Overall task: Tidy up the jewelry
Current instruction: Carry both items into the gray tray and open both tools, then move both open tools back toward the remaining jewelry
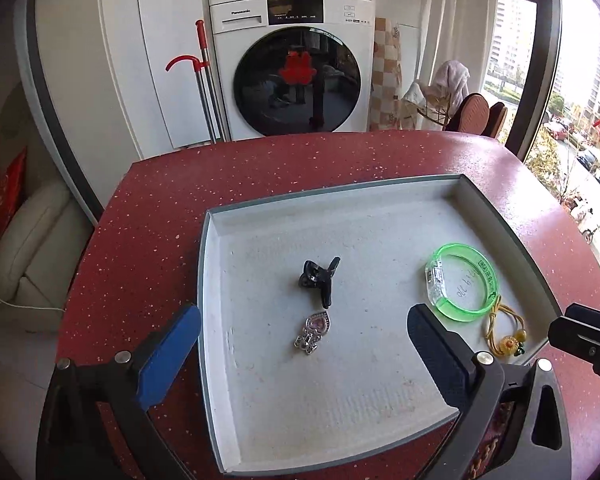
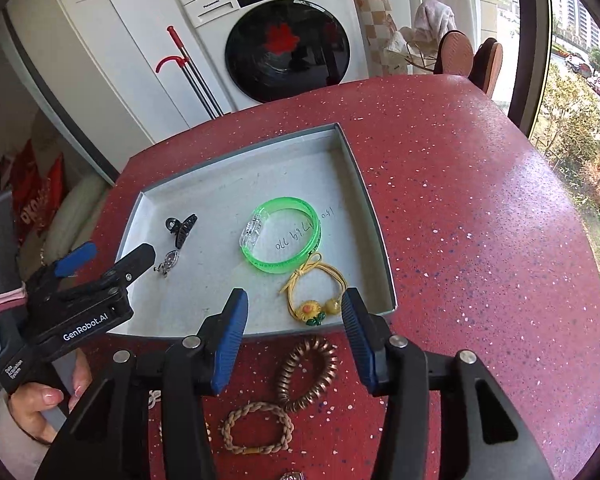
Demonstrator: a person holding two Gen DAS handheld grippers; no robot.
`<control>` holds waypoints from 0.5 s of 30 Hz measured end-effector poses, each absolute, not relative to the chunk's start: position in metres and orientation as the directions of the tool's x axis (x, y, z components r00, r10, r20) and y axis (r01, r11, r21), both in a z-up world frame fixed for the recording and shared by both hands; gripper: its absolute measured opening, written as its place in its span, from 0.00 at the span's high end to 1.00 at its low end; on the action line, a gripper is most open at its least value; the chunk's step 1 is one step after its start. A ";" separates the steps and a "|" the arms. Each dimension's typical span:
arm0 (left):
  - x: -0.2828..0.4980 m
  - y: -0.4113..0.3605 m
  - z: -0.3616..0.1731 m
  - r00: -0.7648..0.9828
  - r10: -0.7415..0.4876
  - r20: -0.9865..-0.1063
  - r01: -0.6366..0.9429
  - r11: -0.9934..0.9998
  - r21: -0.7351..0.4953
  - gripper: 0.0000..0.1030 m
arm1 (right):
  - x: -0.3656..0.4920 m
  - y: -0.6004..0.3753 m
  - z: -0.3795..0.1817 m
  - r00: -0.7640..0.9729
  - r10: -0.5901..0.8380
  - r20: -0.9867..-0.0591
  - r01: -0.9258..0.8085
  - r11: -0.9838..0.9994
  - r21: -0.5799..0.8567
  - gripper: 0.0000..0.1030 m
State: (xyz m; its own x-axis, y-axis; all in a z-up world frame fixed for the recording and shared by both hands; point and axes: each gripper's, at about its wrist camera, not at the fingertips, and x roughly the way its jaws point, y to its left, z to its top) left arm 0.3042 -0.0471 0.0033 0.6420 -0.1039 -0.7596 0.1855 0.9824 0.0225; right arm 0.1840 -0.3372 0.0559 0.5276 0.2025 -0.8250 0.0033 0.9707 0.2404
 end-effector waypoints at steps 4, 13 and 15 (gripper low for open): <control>0.288 -0.042 0.018 0.665 -0.111 -0.738 0.184 0.983 0.018 0.00 | 0.167 -0.338 0.066 0.558 0.214 -0.802 -0.010 0.968 0.251 0.21; 0.244 -0.016 0.022 0.650 -0.146 -0.746 0.215 0.977 -0.004 0.00 | 0.122 -0.337 0.081 0.635 0.216 -0.741 -0.041 0.968 0.247 0.16; 0.230 -0.010 0.023 0.656 -0.152 -0.739 0.217 0.976 -0.008 0.00 | 0.115 -0.336 0.081 0.622 0.235 -0.747 -0.042 0.963 0.268 0.16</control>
State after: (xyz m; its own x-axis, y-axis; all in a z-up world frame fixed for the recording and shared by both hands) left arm 0.2299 -0.0103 0.0226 0.6562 -0.1521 -0.7391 0.2175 0.9760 -0.0078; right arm 0.1153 -0.3360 0.0805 0.6216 0.2350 -0.7472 -0.0422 0.9626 0.2676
